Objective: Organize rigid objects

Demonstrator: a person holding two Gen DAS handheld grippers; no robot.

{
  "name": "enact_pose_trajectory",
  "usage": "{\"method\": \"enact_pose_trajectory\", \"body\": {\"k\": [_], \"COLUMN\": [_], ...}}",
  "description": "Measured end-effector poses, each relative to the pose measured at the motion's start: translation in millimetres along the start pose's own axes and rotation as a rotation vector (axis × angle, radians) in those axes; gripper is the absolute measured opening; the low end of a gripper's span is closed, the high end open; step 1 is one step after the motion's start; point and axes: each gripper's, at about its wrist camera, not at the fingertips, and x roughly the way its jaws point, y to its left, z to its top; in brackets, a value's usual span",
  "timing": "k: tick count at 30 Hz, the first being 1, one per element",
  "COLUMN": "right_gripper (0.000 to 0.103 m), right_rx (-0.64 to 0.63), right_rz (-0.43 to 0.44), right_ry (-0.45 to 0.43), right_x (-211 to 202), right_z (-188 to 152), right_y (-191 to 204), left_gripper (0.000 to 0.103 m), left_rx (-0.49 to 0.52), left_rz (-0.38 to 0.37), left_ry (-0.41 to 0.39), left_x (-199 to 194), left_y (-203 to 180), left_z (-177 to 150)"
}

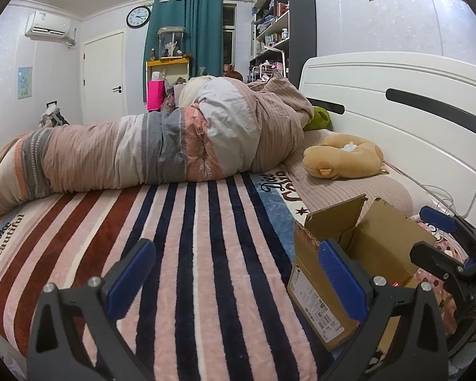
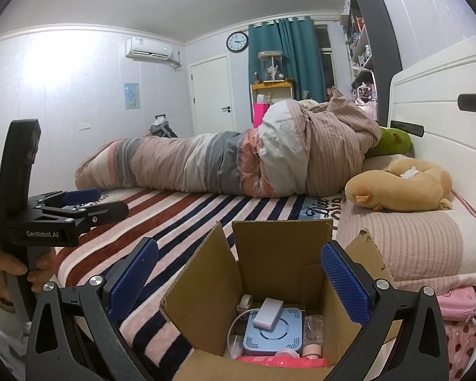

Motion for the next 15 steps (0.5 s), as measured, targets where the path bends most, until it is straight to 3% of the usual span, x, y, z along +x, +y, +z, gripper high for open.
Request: {"method": "enact_pose_trajectory", "body": {"k": [15], "right_gripper": [0.103], "right_rx": [-0.001], "right_rz": [0.001], "right_ry": [-0.001], "right_x": [0.1], "right_z": [0.2], "right_y": [-0.8], "left_gripper": [0.102], "left_rx": [-0.002], "left_rz": [0.015], "left_ry": [-0.008], "left_x": [-1.5], "left_y": [-1.3], "left_z": [-1.3]}}
